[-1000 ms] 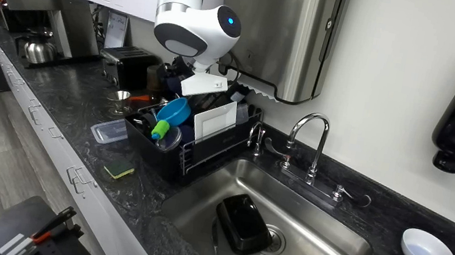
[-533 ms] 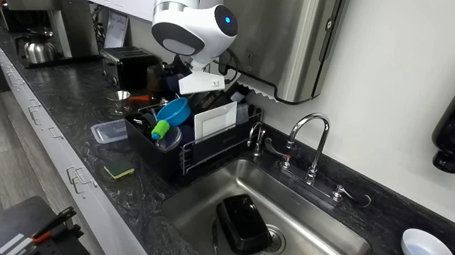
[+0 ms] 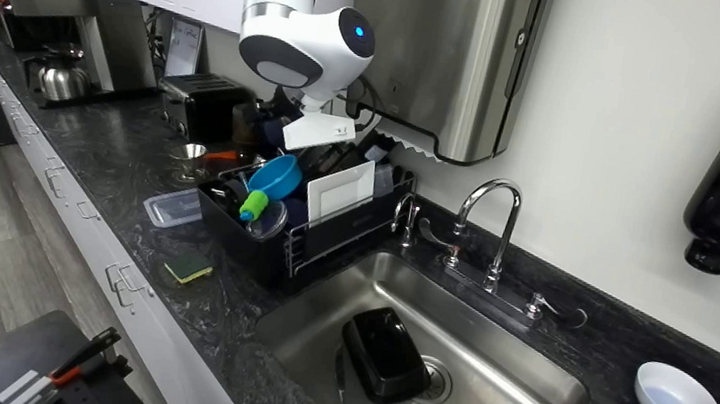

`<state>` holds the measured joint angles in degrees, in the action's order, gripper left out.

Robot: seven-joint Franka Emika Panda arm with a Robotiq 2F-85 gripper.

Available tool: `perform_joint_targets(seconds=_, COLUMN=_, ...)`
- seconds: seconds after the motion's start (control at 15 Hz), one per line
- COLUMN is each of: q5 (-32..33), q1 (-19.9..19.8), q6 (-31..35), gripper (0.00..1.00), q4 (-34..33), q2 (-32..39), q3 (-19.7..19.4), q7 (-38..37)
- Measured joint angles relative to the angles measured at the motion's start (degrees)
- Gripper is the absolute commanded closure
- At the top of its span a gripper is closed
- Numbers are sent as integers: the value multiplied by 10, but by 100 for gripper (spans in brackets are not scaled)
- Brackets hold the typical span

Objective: Put the blue cup in the sink

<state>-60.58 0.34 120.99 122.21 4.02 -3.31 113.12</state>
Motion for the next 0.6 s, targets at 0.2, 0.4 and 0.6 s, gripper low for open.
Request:
perform_joint_targets(seconds=0.2, q5=-4, q1=0, q6=-1, gripper=0, q4=1, q2=1, q3=2, q7=9)
perform_joint_targets(seconds=0.4, q5=-10, q1=0, q6=-1, gripper=0, q4=1, q2=2, q3=4, q7=15)
perform_joint_targets(seconds=0.6, q5=-17, q1=0, q6=-1, gripper=34, q4=1, q2=6, q3=7, q7=24)
